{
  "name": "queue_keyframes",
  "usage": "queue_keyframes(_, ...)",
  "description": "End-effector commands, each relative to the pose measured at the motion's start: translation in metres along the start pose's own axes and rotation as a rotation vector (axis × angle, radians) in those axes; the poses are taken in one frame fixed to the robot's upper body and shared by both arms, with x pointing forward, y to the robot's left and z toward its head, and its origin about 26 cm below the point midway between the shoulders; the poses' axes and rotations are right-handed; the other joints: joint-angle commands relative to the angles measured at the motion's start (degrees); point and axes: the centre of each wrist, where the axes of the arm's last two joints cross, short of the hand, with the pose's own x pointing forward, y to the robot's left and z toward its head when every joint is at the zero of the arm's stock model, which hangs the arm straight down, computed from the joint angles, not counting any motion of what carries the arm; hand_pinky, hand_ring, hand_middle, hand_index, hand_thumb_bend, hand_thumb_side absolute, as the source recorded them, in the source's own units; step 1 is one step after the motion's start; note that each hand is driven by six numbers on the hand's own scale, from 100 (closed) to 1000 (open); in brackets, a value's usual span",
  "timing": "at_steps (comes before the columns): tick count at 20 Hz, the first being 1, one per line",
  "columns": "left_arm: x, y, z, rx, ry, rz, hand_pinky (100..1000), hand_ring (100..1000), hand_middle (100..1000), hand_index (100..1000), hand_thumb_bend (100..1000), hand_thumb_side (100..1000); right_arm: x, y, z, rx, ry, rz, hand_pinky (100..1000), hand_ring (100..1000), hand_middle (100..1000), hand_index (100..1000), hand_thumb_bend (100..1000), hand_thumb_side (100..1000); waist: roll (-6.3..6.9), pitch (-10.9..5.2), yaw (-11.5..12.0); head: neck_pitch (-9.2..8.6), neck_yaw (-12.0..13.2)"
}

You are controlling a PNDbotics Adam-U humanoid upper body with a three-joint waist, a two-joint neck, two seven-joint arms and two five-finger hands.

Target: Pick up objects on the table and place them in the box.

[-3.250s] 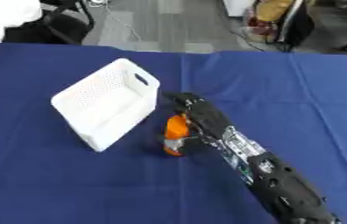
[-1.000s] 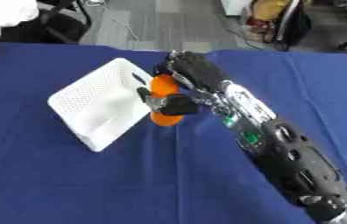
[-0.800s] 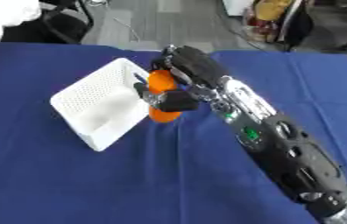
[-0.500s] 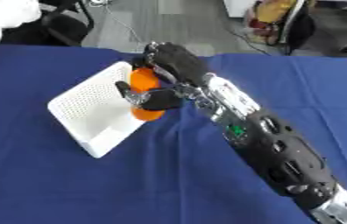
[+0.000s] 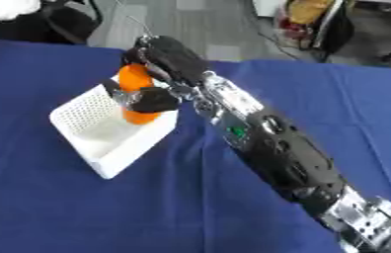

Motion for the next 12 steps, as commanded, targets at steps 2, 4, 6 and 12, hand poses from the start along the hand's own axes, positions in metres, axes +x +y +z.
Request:
queue_keyframes(2, 0.007, -0.003, -0.013, 0.000, -0.053, 0.025, 902, 803, 890, 880, 185, 927, -0.008, -0.022, -0.009, -0.077, -0.005, 0.041, 100, 100, 100, 113, 100, 818, -0.17, -0.49, 0.97, -1.65, -1.69)
queue_keyframes(4, 0.007, -0.003, -0.016, 0.002, -0.063, 0.032, 902, 803, 890, 879, 186, 926, -0.009, -0.023, -0.010, -0.096, -0.004, 0.038, 100, 100, 100, 114, 100, 825, -0.52, -0.34, 1.47, -1.87, -1.82)
queue_keyframes(6, 0.008, -0.004, -0.017, 0.005, -0.069, 0.035, 902, 803, 890, 880, 187, 926, -0.011, -0.022, -0.010, -0.099, 0.002, 0.038, 100, 100, 100, 115, 100, 833, -0.75, -0.32, 1.71, -2.01, -1.76)
queue_keyframes(12, 0.008, -0.003, -0.019, 0.005, -0.073, 0.036, 902, 803, 890, 879, 186, 925, -0.019, -0.011, -0.005, -0.070, 0.018, 0.054, 123, 453, 543, 592, 474, 1000, -0.96, -0.46, 1.75, -1.99, -1.63)
